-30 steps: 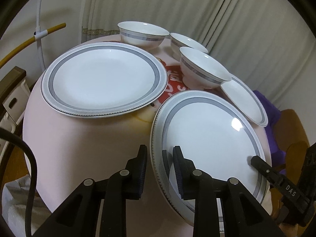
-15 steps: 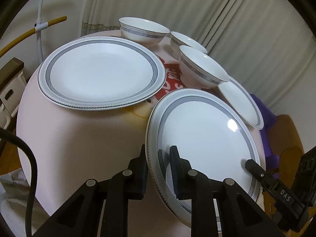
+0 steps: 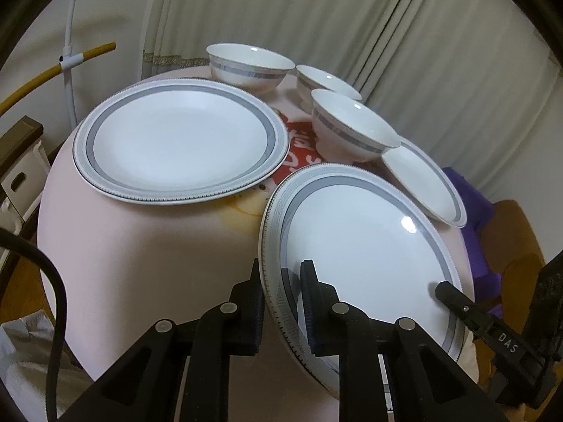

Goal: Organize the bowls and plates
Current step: 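Lift the grey-rimmed plate off the cloth with both tools gripping its rim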

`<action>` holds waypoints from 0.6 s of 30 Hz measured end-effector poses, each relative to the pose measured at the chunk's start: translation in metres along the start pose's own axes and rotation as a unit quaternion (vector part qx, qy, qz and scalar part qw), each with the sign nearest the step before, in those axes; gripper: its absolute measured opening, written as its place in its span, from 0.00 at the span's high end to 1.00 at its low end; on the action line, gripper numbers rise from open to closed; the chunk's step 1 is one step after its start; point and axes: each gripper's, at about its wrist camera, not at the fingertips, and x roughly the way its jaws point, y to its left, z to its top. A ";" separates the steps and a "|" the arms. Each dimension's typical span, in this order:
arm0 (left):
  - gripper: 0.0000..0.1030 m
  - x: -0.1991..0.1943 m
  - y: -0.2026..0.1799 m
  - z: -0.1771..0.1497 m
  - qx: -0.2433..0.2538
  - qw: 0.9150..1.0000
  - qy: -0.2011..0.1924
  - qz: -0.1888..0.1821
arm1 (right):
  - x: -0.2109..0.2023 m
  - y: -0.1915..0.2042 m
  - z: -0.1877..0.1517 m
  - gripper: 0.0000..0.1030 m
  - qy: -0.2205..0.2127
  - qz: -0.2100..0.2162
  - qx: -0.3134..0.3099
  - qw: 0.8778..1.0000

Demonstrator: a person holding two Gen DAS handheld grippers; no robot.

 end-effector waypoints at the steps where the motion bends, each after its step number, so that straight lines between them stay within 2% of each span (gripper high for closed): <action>1: 0.87 -0.002 0.000 0.000 0.001 1.000 -0.002 -0.001 | 0.000 0.000 0.000 0.85 0.000 0.000 0.000 1.000; 18: 0.88 -0.023 -0.002 -0.003 0.013 0.999 -0.029 0.004 | -0.009 0.005 0.002 0.84 -0.003 0.010 -0.008 1.000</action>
